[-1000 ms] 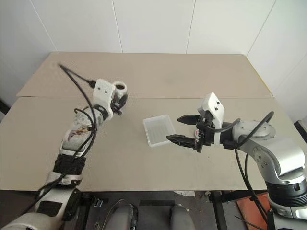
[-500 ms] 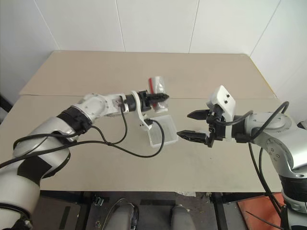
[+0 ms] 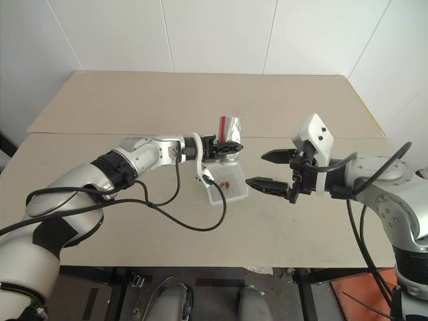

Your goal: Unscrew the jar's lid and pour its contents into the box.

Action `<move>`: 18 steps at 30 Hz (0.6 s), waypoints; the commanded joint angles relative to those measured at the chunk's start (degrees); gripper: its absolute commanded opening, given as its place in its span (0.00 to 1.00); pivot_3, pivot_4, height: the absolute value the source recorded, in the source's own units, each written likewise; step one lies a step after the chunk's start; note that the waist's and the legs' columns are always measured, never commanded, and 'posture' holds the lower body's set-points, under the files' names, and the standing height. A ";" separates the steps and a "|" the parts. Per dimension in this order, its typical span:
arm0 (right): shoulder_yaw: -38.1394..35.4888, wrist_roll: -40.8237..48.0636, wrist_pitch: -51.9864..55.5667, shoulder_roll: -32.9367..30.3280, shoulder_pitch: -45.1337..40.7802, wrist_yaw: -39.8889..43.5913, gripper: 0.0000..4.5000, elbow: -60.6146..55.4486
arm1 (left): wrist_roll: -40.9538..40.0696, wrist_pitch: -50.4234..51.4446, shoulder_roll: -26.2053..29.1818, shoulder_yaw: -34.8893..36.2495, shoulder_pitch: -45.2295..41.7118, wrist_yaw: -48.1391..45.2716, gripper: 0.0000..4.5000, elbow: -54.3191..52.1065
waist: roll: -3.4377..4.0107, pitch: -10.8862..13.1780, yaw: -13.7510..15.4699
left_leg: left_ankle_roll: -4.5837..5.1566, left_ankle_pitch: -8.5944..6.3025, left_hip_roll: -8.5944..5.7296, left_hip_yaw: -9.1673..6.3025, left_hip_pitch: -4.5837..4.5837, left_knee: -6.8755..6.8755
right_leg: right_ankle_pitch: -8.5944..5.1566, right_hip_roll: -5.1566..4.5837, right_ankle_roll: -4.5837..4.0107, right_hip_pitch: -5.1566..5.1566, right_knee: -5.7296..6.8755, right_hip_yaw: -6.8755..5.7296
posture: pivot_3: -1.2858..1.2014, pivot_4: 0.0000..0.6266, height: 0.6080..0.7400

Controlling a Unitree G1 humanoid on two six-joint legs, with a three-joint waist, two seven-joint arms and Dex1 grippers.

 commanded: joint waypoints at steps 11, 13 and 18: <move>0.02 -0.70 -2.64 1.87 -1.06 -0.01 1.00 0.20 | -59.46 1.40 0.20 36.00 16.01 -39.67 0.43 -9.79 | 0.06 -0.04 -0.46 | 0.00 0.00 0.10 0.06 0.07 0.02 | 0.01 0.01 -0.01 0.01 0.08 0.02 | 0.52 0.24 1.00; 0.39 -1.08 -3.25 2.51 -1.07 -0.04 1.00 0.37 | -70.88 12.57 -1.99 42.99 20.62 -48.34 0.43 -15.92 | 0.07 -0.04 -0.55 | 0.00 0.00 0.10 0.06 0.06 0.06 | 0.01 0.02 -0.02 0.01 0.09 0.02 | 0.52 0.24 1.00; 0.32 -1.24 -3.71 3.75 -0.96 -0.11 1.00 0.44 | -90.68 33.37 -7.17 56.61 28.62 -56.37 0.43 -23.72 | 0.07 -0.04 -0.53 | 0.00 0.00 0.10 -0.02 0.04 0.17 | 0.01 0.03 -0.01 0.07 0.06 -0.04 | 0.52 0.24 1.00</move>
